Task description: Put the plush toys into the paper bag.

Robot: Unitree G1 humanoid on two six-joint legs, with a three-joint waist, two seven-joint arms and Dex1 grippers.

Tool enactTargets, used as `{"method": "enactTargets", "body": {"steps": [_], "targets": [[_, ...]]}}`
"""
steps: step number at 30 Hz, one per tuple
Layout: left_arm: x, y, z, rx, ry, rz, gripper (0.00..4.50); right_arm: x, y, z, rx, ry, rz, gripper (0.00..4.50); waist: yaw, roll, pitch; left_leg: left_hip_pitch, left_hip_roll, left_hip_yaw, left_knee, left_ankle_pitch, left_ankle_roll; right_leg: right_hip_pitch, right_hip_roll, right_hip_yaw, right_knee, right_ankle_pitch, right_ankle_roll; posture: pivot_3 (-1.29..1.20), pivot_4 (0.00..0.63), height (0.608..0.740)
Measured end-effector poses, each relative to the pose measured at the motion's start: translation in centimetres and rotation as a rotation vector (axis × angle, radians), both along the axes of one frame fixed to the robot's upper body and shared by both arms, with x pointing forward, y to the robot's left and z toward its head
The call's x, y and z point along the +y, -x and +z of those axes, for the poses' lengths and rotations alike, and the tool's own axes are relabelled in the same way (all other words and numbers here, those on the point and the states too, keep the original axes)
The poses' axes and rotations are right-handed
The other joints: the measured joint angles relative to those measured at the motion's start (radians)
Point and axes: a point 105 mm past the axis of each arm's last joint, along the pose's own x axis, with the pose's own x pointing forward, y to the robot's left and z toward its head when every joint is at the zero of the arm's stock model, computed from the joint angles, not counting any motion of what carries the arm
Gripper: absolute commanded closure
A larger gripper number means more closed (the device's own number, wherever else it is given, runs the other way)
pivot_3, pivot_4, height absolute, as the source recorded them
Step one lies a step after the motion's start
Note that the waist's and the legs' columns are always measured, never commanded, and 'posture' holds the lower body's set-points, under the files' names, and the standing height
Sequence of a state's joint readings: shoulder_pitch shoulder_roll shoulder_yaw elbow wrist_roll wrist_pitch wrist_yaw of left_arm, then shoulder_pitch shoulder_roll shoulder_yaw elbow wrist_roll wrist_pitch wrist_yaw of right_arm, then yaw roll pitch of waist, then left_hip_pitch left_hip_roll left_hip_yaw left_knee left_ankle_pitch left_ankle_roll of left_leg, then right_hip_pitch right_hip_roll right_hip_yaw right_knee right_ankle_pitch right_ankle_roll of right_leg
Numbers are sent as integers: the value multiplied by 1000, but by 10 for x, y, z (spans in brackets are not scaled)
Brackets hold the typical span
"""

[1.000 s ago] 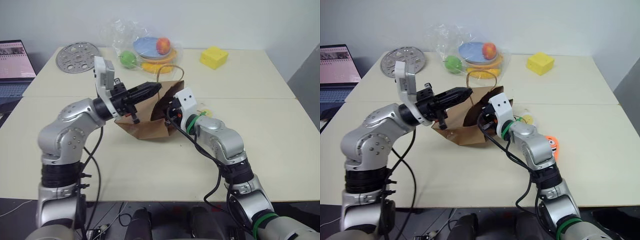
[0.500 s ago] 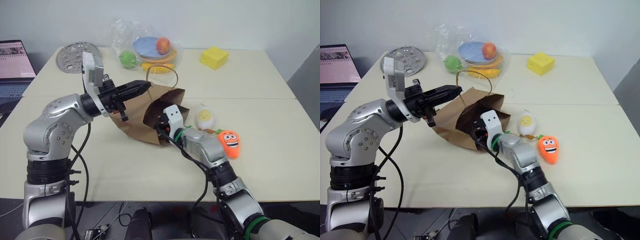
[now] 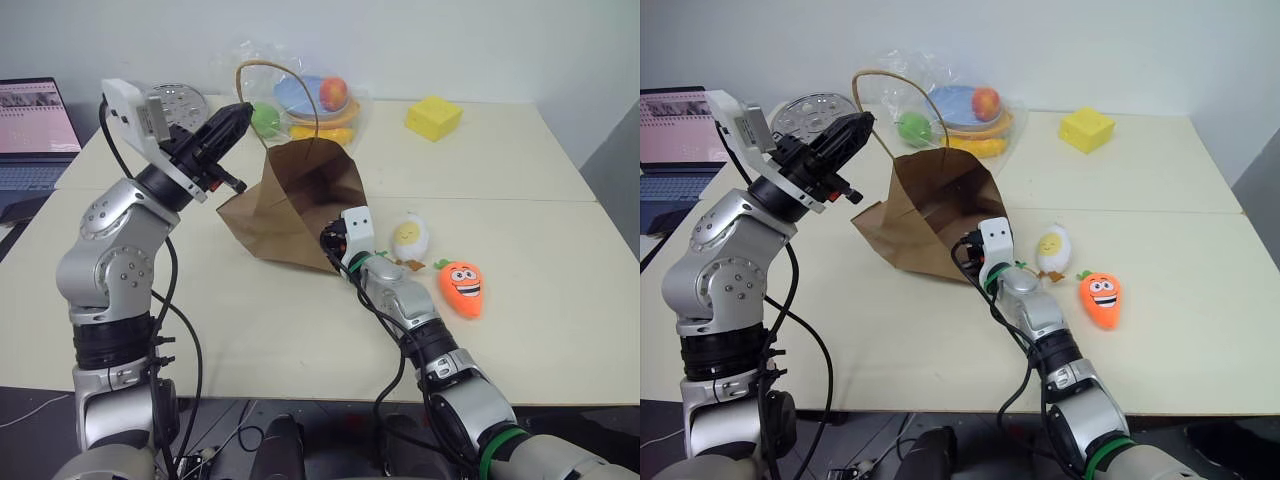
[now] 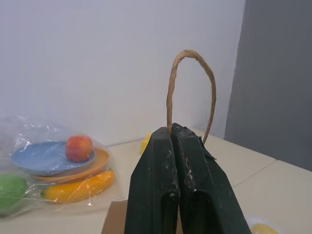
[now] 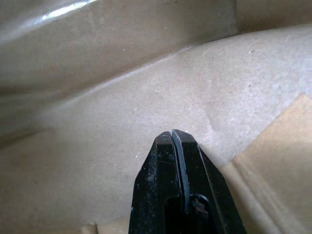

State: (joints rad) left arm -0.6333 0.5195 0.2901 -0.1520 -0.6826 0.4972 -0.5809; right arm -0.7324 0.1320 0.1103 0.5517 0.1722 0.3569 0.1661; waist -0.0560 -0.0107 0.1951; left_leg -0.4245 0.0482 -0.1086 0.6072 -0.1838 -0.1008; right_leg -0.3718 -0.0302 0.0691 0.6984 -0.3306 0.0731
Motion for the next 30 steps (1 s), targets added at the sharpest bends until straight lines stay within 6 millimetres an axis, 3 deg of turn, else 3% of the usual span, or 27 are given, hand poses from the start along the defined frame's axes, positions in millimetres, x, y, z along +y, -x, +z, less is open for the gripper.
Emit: {"method": "enactTargets", "body": {"steps": [6, 9, 10, 13, 17, 22, 27, 30], "targets": [[-4, 4, -5, 12, -33, -31, 4500, 1, -2, 2, 11, -5, 6, 4486, 0, 0, 0, 0, 0, 0, 0, 0, 0, 0, 0, 0, 0, 0, 0, 0, 150, 740], [-8, 8, -11, 18, -103, -68, 4500, 13, 6, 9, 7, -6, 106, 4486, -3, 0, 0, 0, 0, 0, -1, 0, 0, -1, 0, 0, 0, 0, 0, 0, 150, 740], [-9, 8, -14, 23, -120, -79, 4500, 20, 12, 18, -9, -19, 160, 4486, -4, 1, 0, -1, 0, 0, -1, 0, 0, -2, 0, 0, 0, 0, 0, 0, 150, 740], [-14, 8, -20, 33, -151, -126, 4500, 29, 35, 69, -118, -68, 354, 4486, -3, 1, 0, -1, 0, 0, -3, 0, 0, -3, 0, 0, -1, 0, 0, 0, 150, 740], [-5, 7, -26, 62, -189, -151, 4500, 8, 61, 127, -170, -159, 469, 3583, 1, 1, 0, -2, 0, -1, -4, 0, 0, -2, 0, -1, -2, 0, 0, 0, 150, 740], [3, 8, -33, 94, -232, -203, 4500, -26, 76, 167, -200, -196, 470, 1804, -1, 1, 0, -2, 0, 0, -4, 0, 0, -3, 0, -1, -2, -1, -1, 0, 150, 740], [7, 11, -32, 106, -264, -246, 4500, -80, 57, 165, -231, -22, 280, 27, 2, 0, 1, -2, 0, 0, -4, 0, 0, -3, 0, 0, -3, -1, -1, 0, 150, 740], [12, 11, -29, 108, -262, -249, 4500, -112, 43, 146, -204, 95, 167, 9, 0, 0, 1, -2, 0, 1, -5, 0, 0, -3, 0, 0, -4, -1, -1, 0, 150, 740]]}}
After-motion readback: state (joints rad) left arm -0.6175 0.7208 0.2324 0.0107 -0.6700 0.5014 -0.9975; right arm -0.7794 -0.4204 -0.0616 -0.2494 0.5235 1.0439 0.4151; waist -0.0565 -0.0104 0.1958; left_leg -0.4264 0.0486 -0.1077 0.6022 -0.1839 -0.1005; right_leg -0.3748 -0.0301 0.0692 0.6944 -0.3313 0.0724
